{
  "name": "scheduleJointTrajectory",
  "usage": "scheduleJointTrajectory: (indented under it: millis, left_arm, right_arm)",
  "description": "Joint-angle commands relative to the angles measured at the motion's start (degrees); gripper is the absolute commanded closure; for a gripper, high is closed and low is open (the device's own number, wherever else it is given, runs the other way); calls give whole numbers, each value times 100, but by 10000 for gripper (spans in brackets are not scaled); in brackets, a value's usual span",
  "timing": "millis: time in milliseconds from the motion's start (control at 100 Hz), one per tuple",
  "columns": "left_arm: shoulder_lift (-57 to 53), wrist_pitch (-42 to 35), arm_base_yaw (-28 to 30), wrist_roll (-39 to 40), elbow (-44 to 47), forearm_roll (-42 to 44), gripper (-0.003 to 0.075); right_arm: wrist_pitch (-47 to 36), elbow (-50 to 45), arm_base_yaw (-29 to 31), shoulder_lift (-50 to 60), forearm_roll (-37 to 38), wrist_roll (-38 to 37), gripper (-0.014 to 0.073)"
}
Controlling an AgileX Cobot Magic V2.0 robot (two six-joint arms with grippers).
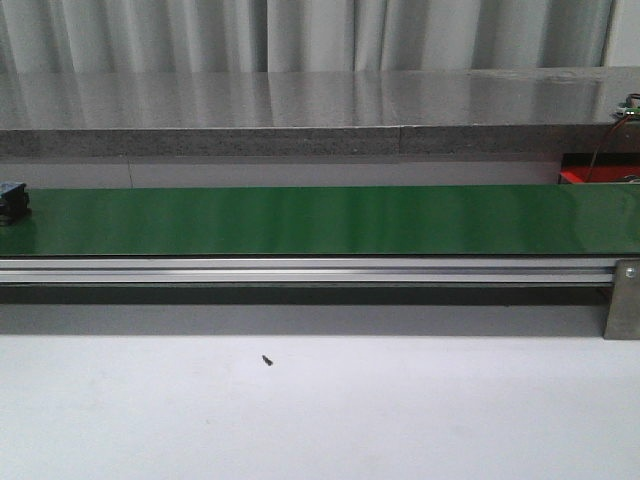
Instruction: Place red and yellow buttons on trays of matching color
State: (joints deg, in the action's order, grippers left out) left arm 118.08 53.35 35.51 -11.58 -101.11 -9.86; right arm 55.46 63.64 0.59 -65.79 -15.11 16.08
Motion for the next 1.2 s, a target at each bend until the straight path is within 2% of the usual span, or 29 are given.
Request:
scheduleJointTrajectory:
  millis: [0, 190, 550, 870, 1010, 1190]
  left_arm:
    - [-199, -284, 7, 28, -182, -95, 267]
    - [73, -404, 7, 28, -182, -95, 267]
    - [246, -1093, -60, -193, -182, -255, 267]
    - [434, -1205, -60, -191, -182, -409, 274]
    - [434, -1269, -60, -191, -182, -409, 353]
    - [384, -1299, -60, -191, -182, -422, 582]
  right_arm:
    - [-215, 142, -10, 142, -29, 11, 664]
    - [-215, 142, -10, 142, -29, 11, 664]
    - [-215, 142, -10, 142, -29, 11, 664]
    - [-222, 142, -10, 142, -29, 11, 664]
    - [-222, 142, -10, 142, -29, 11, 664]
    - [-222, 142, -10, 142, -29, 11, 664]
